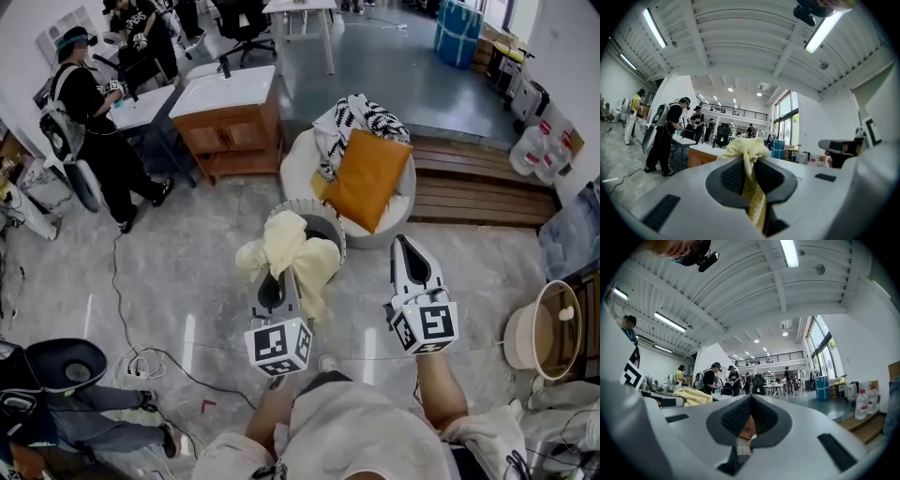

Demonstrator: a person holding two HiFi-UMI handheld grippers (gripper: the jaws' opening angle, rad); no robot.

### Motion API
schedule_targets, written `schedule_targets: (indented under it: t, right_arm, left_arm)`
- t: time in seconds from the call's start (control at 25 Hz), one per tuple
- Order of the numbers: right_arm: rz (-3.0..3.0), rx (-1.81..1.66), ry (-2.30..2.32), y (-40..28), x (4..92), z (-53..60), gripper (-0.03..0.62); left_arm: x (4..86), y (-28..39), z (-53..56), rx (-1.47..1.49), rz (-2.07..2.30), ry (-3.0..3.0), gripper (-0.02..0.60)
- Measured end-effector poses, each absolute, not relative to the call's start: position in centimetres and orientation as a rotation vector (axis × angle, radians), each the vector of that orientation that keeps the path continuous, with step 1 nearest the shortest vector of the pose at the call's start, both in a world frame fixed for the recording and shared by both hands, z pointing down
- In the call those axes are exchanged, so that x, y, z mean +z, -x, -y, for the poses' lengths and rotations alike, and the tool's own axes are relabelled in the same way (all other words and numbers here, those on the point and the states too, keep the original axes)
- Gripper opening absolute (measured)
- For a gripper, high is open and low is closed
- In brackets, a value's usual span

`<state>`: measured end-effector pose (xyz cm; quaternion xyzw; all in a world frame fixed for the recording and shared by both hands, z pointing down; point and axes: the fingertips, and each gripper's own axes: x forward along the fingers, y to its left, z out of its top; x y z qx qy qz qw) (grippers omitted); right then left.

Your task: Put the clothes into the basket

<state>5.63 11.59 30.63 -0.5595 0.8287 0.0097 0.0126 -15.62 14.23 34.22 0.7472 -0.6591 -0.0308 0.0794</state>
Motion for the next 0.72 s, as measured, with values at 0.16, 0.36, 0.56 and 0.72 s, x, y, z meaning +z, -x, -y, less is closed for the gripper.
schedule_targets:
  t: [0.16, 0.36, 0.56, 0.72]
  right_arm:
    - [-2.579, 0.037, 1.739, -4.3, 30.1, -8.2, -0.012]
    - [-2.592, 0.015, 1.732, -3.8, 30.8, -5.6, -0.012]
    - [-2.608, -0.038, 1.726, -4.1, 31.6, -1.9, -0.012]
    - [-2.634, -0.058, 1.690, -4.1, 32.6, 2.1, -0.012]
  left_arm:
    - [33.6, 16.9, -10.9, -0.105, 1.982, -2.237, 0.040]
    - [33.7, 17.4, -8.2, -0.100, 2.003, -2.229, 0.040]
    - [33.8, 17.1, -5.2, -0.079, 2.017, -2.213, 0.040]
    - [33.9, 16.9, -2.2, -0.074, 2.048, -2.190, 0.040]
